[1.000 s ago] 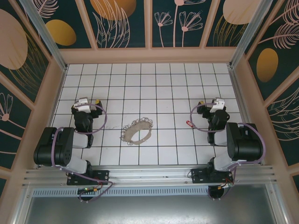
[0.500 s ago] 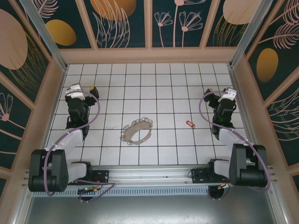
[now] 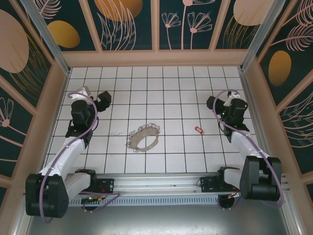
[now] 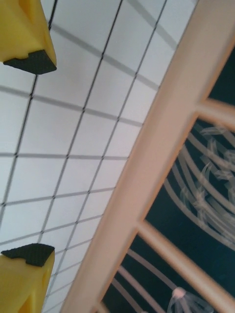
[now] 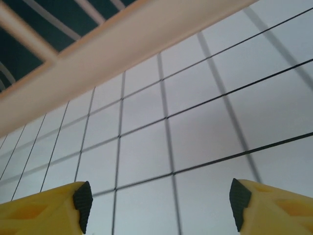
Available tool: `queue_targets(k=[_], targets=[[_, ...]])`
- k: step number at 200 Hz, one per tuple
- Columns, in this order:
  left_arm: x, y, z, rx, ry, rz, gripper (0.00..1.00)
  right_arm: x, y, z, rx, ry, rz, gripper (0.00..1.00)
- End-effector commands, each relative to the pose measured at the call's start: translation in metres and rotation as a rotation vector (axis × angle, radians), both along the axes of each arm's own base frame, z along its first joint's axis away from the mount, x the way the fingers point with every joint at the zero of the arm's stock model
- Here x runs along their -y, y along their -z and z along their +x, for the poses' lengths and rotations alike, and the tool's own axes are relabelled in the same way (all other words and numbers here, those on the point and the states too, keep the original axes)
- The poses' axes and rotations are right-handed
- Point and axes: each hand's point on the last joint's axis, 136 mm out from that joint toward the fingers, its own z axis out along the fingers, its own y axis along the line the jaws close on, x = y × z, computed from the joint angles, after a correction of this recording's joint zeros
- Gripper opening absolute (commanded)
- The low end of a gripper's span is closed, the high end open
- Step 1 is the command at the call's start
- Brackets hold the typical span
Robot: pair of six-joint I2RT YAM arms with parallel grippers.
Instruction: Put the keys on the keyring
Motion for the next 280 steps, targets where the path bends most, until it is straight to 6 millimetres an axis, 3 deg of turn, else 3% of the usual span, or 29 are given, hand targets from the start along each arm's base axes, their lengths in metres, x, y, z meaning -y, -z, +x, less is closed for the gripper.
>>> queue_targets(k=[1,32,73,102,119,157,201,231,280], targets=[[0.043,0.012,-0.012,-0.072,0.157,-0.060,0.87,-0.046,0.012,-0.011,-0.099,-0.179,0.025,0.73],[0.080,0.039,-0.026,-0.156,0.271,-0.042,0.78,-0.092,0.024,-0.027,-0.149,-0.274,0.004,0.72],[0.126,0.077,-0.047,-0.238,0.401,0.086,0.68,-0.119,0.038,-0.039,-0.204,-0.320,0.047,0.72],[0.149,0.105,-0.058,-0.310,0.413,0.169,0.69,-0.127,0.045,-0.040,-0.227,-0.328,0.053,0.72],[0.163,0.117,-0.067,-0.341,0.461,0.189,0.64,-0.130,0.047,-0.040,-0.234,-0.331,0.052,0.72],[0.199,0.126,-0.090,-0.330,0.639,0.199,0.50,-0.131,0.043,-0.034,-0.225,-0.306,0.072,0.75],[0.232,0.142,-0.112,-0.351,0.797,0.260,0.45,-0.139,0.041,-0.031,-0.225,-0.341,0.096,0.75],[0.248,0.149,-0.117,-0.352,0.835,0.302,0.42,-0.143,0.039,-0.026,-0.229,-0.352,0.110,0.74],[0.255,0.154,-0.118,-0.332,0.833,0.314,0.33,-0.140,0.027,-0.024,-0.202,-0.333,0.106,0.74]])
